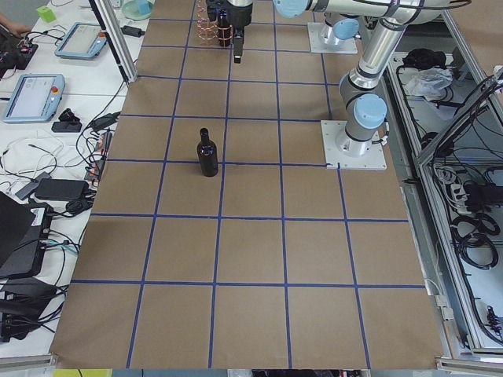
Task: Place wine into wine basket
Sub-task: 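Move the left gripper above the lying dark wine bottle's neck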
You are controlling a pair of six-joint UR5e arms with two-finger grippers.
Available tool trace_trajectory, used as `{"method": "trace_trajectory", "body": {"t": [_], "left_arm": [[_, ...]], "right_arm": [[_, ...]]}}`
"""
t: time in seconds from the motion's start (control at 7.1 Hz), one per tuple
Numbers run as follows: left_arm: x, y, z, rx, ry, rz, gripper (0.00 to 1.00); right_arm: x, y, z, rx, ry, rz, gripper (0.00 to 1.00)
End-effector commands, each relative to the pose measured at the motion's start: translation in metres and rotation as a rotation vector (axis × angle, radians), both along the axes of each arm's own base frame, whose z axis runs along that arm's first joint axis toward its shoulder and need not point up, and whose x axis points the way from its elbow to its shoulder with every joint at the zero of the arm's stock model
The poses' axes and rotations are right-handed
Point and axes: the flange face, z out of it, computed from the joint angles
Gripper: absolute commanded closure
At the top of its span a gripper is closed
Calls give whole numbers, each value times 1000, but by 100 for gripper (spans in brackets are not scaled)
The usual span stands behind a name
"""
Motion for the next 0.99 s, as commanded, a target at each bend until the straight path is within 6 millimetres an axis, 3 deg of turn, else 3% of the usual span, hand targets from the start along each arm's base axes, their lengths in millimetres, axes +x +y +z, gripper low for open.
{"method": "trace_trajectory", "body": {"t": [0.0, 0.85], "left_arm": [[-1, 5, 6, -12, 2, 1, 0], [12, 9, 10, -9, 4, 23, 0]], "right_arm": [[0, 0, 1, -2, -4, 1, 0], [1, -3, 1, -10, -9, 1, 1]]}}
